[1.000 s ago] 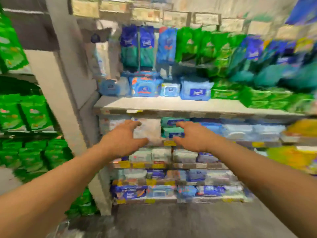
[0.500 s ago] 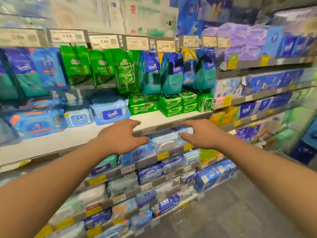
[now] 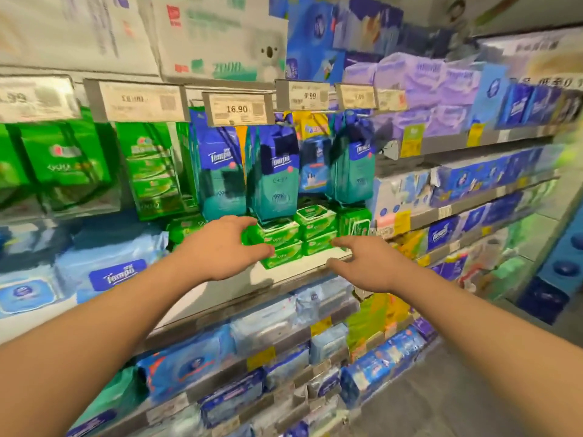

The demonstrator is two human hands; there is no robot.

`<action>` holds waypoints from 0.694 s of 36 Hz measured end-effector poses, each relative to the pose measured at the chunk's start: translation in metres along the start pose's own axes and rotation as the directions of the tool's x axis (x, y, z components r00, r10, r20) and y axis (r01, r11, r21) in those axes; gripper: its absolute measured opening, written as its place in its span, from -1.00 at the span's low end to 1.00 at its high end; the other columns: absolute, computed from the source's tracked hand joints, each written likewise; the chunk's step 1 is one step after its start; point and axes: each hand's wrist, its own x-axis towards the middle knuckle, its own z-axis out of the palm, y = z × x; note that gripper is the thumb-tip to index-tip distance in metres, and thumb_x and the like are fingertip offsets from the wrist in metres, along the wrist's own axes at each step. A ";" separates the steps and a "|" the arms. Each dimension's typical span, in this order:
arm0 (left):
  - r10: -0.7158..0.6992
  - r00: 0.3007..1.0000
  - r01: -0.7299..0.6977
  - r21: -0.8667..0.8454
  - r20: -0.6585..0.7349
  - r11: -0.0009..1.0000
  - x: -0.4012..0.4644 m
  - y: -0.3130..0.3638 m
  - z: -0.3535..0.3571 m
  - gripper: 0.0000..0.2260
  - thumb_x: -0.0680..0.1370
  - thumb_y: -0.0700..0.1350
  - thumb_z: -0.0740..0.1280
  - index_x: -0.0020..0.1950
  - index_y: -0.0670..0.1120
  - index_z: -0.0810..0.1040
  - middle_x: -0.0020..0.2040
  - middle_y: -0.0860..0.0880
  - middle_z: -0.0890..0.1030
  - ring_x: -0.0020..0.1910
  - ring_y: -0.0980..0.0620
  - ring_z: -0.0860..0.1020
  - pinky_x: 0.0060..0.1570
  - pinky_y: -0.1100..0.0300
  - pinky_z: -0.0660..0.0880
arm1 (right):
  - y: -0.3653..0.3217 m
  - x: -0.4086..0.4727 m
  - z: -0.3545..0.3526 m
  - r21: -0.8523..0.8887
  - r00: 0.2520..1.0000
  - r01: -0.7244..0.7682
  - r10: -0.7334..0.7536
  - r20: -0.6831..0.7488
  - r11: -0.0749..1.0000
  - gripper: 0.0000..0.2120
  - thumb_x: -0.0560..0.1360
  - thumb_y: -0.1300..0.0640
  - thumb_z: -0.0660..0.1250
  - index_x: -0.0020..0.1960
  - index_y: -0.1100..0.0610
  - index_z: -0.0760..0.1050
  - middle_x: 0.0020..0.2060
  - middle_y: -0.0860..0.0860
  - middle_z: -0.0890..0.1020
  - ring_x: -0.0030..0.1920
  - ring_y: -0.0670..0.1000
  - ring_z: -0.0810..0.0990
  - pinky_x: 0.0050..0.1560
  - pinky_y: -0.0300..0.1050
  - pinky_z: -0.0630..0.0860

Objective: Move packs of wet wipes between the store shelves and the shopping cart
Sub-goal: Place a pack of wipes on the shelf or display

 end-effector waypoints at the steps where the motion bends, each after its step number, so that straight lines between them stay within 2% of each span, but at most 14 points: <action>1: -0.004 1.000 0.004 -0.009 -0.002 1.000 0.009 0.001 0.001 -0.11 0.33 0.52 0.24 0.56 0.07 0.36 0.55 -0.02 0.40 0.50 -0.04 0.39 0.48 0.05 0.33 | 0.004 0.009 -0.001 0.009 1.000 0.007 -0.007 -0.004 1.000 -0.41 0.61 -0.17 0.27 0.56 0.05 0.33 0.47 0.05 0.47 0.39 0.09 0.49 0.36 -0.07 0.41; 3: -0.018 0.999 0.017 -0.027 -0.027 0.999 0.027 0.001 0.005 -0.24 0.46 0.40 0.33 0.56 0.05 0.36 0.55 -0.04 0.40 0.51 -0.04 0.38 0.48 0.07 0.31 | 0.011 0.030 -0.002 0.030 1.000 0.020 -0.019 -0.021 0.999 -0.40 0.60 -0.17 0.28 0.56 0.05 0.33 0.46 0.06 0.48 0.39 0.08 0.49 0.34 -0.10 0.40; 5: -0.037 0.997 0.031 -0.082 -0.072 0.996 0.043 0.001 0.009 -0.29 0.50 0.32 0.37 0.56 0.02 0.36 0.54 -0.05 0.41 0.50 -0.04 0.39 0.48 0.08 0.32 | 0.015 0.051 -0.002 0.081 0.998 0.044 -0.041 -0.043 0.996 -0.41 0.61 -0.15 0.29 0.56 0.06 0.33 0.47 0.06 0.46 0.38 0.07 0.50 0.30 -0.16 0.39; 9: -0.100 0.982 0.065 -0.215 -0.159 0.974 0.067 0.009 0.020 -0.29 0.52 0.22 0.42 0.59 0.02 0.31 0.53 0.02 0.42 0.44 0.02 0.45 0.42 0.14 0.35 | 0.022 0.094 0.005 0.194 0.993 0.110 -0.099 -0.066 0.975 -0.38 0.59 -0.16 0.31 0.57 0.05 0.30 0.50 0.01 0.43 0.47 0.04 0.41 0.45 -0.10 0.34; 12: -0.132 0.968 0.062 -0.310 -0.212 0.949 0.082 0.019 0.027 -0.39 0.55 0.09 0.44 0.56 0.04 0.34 0.37 0.14 0.49 0.32 0.10 0.49 0.20 0.26 0.33 | 0.024 0.123 0.008 0.308 0.986 0.166 -0.150 -0.073 0.937 -0.37 0.58 -0.14 0.33 0.57 0.06 0.28 0.49 -0.01 0.44 0.46 0.00 0.43 0.46 -0.10 0.33; 13: -0.152 0.962 0.063 -0.359 -0.225 0.931 0.087 0.021 0.029 -0.42 0.55 0.07 0.44 0.54 0.06 0.37 0.31 0.18 0.49 0.27 0.15 0.49 0.20 0.25 0.34 | 0.024 0.132 0.009 0.360 0.983 0.182 -0.163 -0.084 0.915 -0.37 0.58 -0.12 0.35 0.56 0.06 0.29 0.47 -0.02 0.46 0.45 -0.01 0.45 0.46 -0.11 0.34; 16: -0.244 0.943 0.067 -0.588 -0.227 0.806 0.106 0.021 0.040 -0.51 0.53 0.08 0.47 0.43 0.11 0.46 0.29 0.23 0.59 0.24 0.21 0.56 0.35 0.09 0.44 | 0.019 0.162 0.015 0.549 0.974 0.219 -0.214 -0.075 0.807 -0.38 0.55 -0.05 0.41 0.54 0.05 0.33 0.43 -0.05 0.50 0.43 -0.05 0.47 0.47 -0.10 0.35; 19: -0.354 0.915 0.084 -0.767 -0.193 0.636 0.123 0.018 0.053 -0.58 0.49 0.13 0.48 0.32 0.15 0.52 0.21 0.20 0.66 0.18 0.22 0.61 0.35 0.06 0.47 | 0.015 0.190 0.031 0.680 0.960 0.245 -0.271 -0.071 0.691 -0.48 0.44 -0.10 0.44 0.38 -0.15 0.45 0.29 -0.16 0.61 0.32 -0.13 0.56 0.39 -0.09 0.45; 21: -0.394 0.906 0.086 -0.843 -0.155 0.531 0.132 0.019 0.062 -0.59 0.49 0.16 0.47 0.30 0.15 0.52 0.19 0.22 0.67 0.13 0.28 0.63 0.27 0.14 0.49 | 0.010 0.200 0.038 0.765 0.947 0.265 -0.307 -0.092 0.588 -0.64 0.50 0.06 0.43 0.24 -0.18 0.47 0.13 -0.22 0.67 0.15 -0.28 0.62 0.21 -0.28 0.50; 23: -0.409 0.903 0.081 -0.885 -0.129 0.459 0.140 0.021 0.069 -0.69 0.58 0.06 0.41 0.31 0.11 0.50 0.18 0.20 0.67 0.04 0.36 0.63 0.06 0.34 0.50 | 0.006 0.208 0.041 0.822 0.940 0.266 -0.326 -0.105 0.504 -0.63 0.56 0.25 0.40 0.22 -0.13 0.44 0.04 -0.27 0.65 0.01 -0.38 0.61 0.06 -0.44 0.48; 25: -0.436 0.893 0.085 -0.912 -0.109 0.401 0.146 0.024 0.072 -0.74 0.61 0.02 0.38 0.28 0.09 0.48 0.18 0.19 0.66 -0.03 0.40 0.63 -0.14 0.50 0.49 | 0.002 0.213 0.042 0.860 0.934 0.244 -0.347 -0.084 0.448 -0.58 0.56 0.23 0.40 0.32 -0.09 0.41 0.12 -0.21 0.65 0.10 -0.32 0.62 0.18 -0.32 0.51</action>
